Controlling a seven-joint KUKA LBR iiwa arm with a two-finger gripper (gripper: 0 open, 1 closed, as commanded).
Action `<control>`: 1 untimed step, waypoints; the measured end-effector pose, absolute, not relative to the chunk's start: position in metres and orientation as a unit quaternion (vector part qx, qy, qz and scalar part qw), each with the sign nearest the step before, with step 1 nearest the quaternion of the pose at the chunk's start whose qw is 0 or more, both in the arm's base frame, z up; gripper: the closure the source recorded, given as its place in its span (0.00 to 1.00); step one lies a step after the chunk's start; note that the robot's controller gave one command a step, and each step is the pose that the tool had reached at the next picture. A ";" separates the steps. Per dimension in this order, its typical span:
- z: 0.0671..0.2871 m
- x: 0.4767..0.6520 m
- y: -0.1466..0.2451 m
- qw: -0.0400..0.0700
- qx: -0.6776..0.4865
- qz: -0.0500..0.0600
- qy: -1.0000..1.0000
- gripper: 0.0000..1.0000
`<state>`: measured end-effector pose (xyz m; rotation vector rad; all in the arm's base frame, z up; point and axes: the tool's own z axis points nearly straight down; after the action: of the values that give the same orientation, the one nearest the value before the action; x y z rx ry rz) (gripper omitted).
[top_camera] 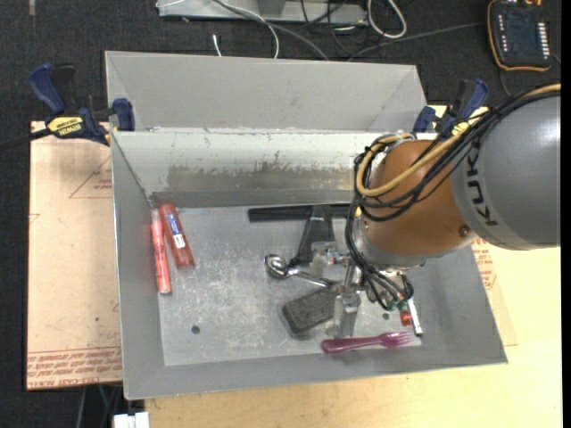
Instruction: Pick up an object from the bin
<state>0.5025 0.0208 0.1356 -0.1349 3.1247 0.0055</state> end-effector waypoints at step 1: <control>0.074 0.508 0.016 -0.005 -0.064 0.002 0.998 0.00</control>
Offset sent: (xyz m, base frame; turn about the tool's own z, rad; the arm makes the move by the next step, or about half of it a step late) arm 0.0081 -0.0101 -0.0656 0.0317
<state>0.5083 0.0156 0.0742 -0.2010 3.1442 0.0057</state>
